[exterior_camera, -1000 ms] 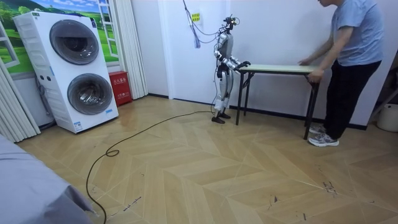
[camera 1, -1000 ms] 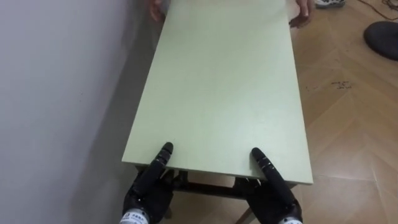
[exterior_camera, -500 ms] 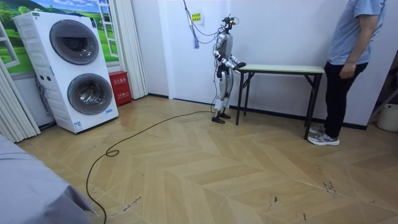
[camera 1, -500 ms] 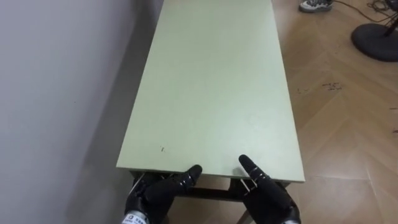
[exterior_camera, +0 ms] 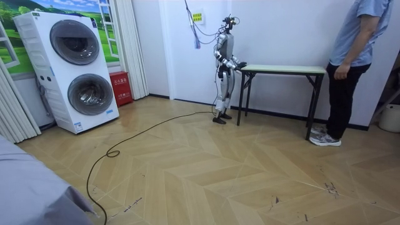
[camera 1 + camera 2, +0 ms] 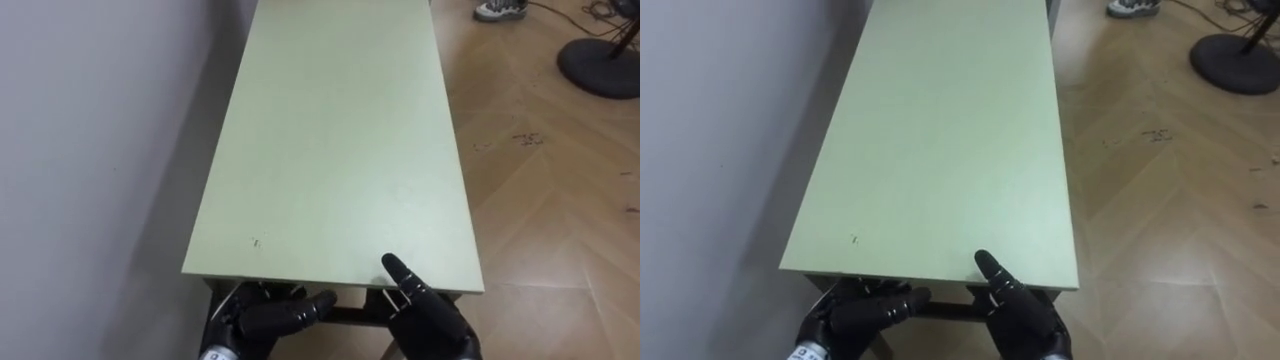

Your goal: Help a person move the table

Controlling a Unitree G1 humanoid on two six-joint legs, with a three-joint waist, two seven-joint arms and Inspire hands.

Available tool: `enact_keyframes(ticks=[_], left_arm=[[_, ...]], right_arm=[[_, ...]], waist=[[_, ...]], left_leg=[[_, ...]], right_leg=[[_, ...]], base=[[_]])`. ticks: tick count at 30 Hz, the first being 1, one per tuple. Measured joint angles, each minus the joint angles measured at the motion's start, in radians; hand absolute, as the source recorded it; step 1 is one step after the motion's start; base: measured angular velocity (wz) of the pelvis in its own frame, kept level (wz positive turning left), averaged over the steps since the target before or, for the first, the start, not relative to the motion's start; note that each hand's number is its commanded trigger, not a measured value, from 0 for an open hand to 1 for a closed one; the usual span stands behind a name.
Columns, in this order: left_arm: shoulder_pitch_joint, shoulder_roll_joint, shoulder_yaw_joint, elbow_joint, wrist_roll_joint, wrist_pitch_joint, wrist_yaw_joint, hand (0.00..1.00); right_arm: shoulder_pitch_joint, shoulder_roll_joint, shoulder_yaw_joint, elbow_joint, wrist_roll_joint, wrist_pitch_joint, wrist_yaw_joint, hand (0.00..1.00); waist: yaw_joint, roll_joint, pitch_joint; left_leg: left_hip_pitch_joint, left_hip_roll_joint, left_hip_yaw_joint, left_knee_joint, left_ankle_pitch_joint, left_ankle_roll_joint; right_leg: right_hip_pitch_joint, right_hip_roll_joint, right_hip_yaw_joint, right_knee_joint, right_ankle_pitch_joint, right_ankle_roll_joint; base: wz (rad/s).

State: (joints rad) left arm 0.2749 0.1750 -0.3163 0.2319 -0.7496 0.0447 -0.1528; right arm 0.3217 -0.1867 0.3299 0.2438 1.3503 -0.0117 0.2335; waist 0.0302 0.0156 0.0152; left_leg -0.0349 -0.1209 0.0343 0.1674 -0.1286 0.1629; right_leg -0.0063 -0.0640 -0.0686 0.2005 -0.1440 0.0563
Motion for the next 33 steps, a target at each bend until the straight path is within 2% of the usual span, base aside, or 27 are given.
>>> enact_keyframes(ticks=[3, 9, 11, 13, 16, 20, 24, 26, 29, 33], left_arm=[[0.000, 0.006, -0.003, 0.068, 0.000, -0.007, -0.014, 0.00], [0.001, 0.022, 0.000, 0.159, 0.046, -0.010, -0.017, 0.00], [-0.025, 0.019, 0.001, 0.275, 0.046, -0.020, -0.019, 0.00], [-0.026, 0.019, 0.001, 0.330, 0.041, -0.019, -0.011, 0.00], [-0.025, 0.024, 0.001, 0.357, 0.042, -0.020, -0.003, 0.00], [-0.043, 0.024, 0.010, 0.478, 0.044, -0.025, 0.014, 0.00], [-0.037, 0.022, 0.038, 0.532, 0.041, -0.028, 0.033, 0.00], [-0.036, 0.023, 0.060, 0.574, 0.042, -0.030, 0.038, 0.00], [-0.041, 0.021, 0.079, 0.642, 0.046, -0.031, 0.041, 0.00], [-0.047, 0.008, 0.099, 0.730, 0.046, -0.040, 0.042, 0.00]], right_arm=[[-0.015, 0.000, 0.001, 0.069, -0.035, 0.000, 0.047, 0.00], [-0.018, 0.002, -0.004, 0.155, -0.097, 0.000, 0.060, 0.00], [-0.050, 0.029, -0.014, 0.263, -0.146, 0.000, 0.094, 0.00], [-0.060, 0.044, -0.027, 0.299, -0.182, 0.001, 0.102, 0.00], [-0.066, 0.043, -0.037, 0.316, -0.206, 0.002, 0.123, 0.00], [-0.092, 0.044, -0.040, 0.399, -0.247, 0.002, 0.173, 0.00], [-0.102, 0.044, -0.057, 0.516, -0.322, 0.003, 0.142, 0.00], [-0.083, 0.041, -0.092, 0.591, -0.352, 0.008, 0.117, 0.00], [-0.101, 0.035, -0.161, 0.695, -0.380, -0.013, 0.105, 0.00], [-0.100, 0.035, -0.192, 0.815, -0.420, -0.019, 0.072, 0.00]], waist=[[-0.001, -0.005, -0.0020], [-0.004, -0.022, -0.0060], [-0.005, -0.027, -0.0090], [-0.006, -0.029, -0.0090], [-0.008, -0.030, -0.0081], [-0.027, -0.031, -0.0078], [-0.025, -0.036, -0.0087], [-0.027, -0.036, -0.0089], [-0.034, -0.037, -0.0071], [-0.028, -0.035, -0.0055]], left_leg=[[0.013, 0.002, -0.001, -0.004, -0.008, -0.007], [0.014, 0.005, -0.009, 0.000, -0.006, -0.005], [0.033, 0.006, -0.008, -0.008, -0.007, -0.006], [0.039, 0.006, -0.005, -0.010, -0.010, -0.007], [0.032, 0.006, -0.006, -0.008, -0.010, -0.007], [0.041, 0.007, -0.009, -0.011, -0.013, -0.007], [0.036, 0.007, -0.014, -0.013, -0.014, -0.007], [0.031, 0.007, -0.013, -0.009, -0.014, -0.006], [0.031, 0.008, -0.010, -0.008, -0.016, -0.007], [0.032, 0.011, -0.008, -0.009, -0.019, -0.009]], right_leg=[[0.020, 0.003, -0.001, -0.016, 0.001, -0.001], [0.022, 0.005, -0.013, -0.018, 0.001, -0.001], [0.042, 0.007, -0.012, -0.027, 0.001, -0.002], [0.043, 0.007, -0.015, -0.033, 0.001, -0.002], [0.042, 0.006, -0.019, -0.033, 0.001, -0.002], [0.046, 0.008, -0.022, -0.034, 0.001, -0.002], [0.043, 0.008, -0.022, -0.033, 0.001, -0.003], [0.042, 0.008, -0.020, -0.032, 0.001, -0.003], [0.041, 0.009, -0.016, -0.035, 0.001, -0.003], [0.041, 0.012, -0.013, -0.034, 0.001, -0.003]], base=[[0.00], [0.03], [-0.02], [-0.06], [0.01], [0.01], [0.05], [-0.04], [-0.05], [0.00]])
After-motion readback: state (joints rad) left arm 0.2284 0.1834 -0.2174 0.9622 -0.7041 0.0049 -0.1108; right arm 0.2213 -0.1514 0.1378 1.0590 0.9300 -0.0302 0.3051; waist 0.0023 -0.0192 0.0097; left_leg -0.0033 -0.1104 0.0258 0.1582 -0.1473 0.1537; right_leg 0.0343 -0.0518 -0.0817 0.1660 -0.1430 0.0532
